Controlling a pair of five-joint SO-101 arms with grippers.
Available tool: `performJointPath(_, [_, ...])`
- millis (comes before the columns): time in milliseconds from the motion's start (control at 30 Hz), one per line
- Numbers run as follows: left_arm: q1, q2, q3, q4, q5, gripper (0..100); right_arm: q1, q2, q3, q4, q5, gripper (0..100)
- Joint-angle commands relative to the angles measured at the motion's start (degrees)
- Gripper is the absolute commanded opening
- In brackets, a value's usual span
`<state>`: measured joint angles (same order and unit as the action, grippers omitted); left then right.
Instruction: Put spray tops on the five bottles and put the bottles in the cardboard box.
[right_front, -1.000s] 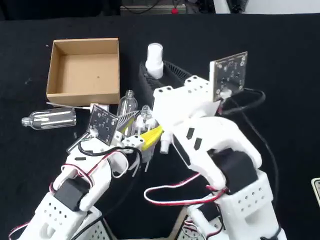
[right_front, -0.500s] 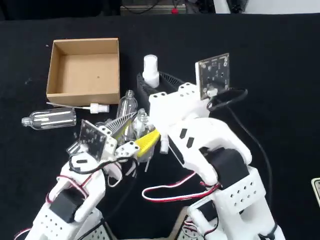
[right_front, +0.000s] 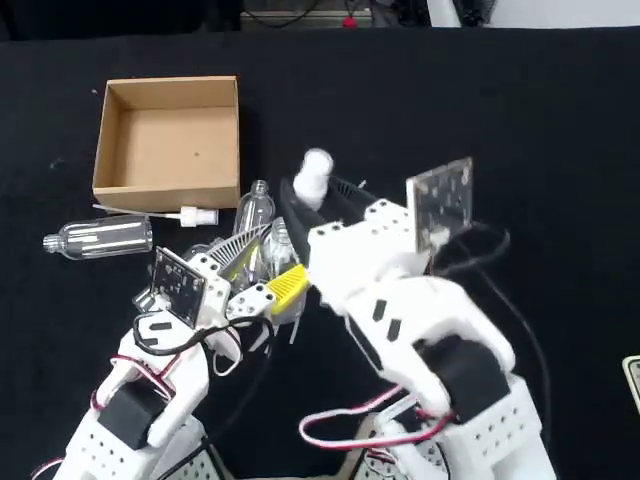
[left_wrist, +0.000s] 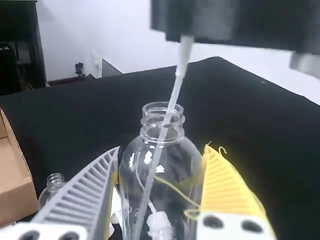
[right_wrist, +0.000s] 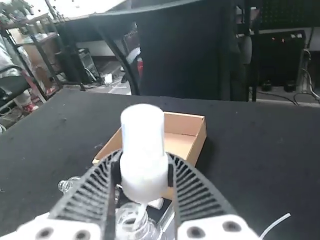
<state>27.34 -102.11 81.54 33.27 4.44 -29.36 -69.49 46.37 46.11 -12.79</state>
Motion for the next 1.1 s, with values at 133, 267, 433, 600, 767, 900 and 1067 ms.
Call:
performJointPath(133, [-0.31, -0.97, -1.1, 1.58, -0.44, 9, -0.79, -6.64, 6.2, -3.96, 0.18, 1.1])
performJointPath(267, [-0.4, -0.97, -1.1, 1.76, -0.44, 9, -1.93, -7.43, 9.71, -9.05, 0.18, 1.1])
performJointPath(433, [0.48, -0.97, -1.1, 1.93, -0.44, 9, -2.46, -7.08, 9.1, -10.37, 0.18, 1.1])
performJointPath(600, [1.89, -0.97, -0.92, 1.93, -2.99, 9, -3.78, -7.08, 9.71, -9.49, 4.4, 1.1])
performJointPath(767, [1.89, -0.97, -0.75, 2.02, -3.16, 9, -5.01, -7.08, 9.71, -8.35, 7.12, 1.1])
performJointPath(900, [1.89, -0.97, -0.66, 2.02, -3.16, 9, -5.19, -7.08, 9.63, -6.42, 7.3, 1.1])
performJointPath(1067, [1.89, -0.97, -0.48, 2.02, -3.16, 9, -5.01, -7.16, 9.63, -4.22, 7.38, 1.1])
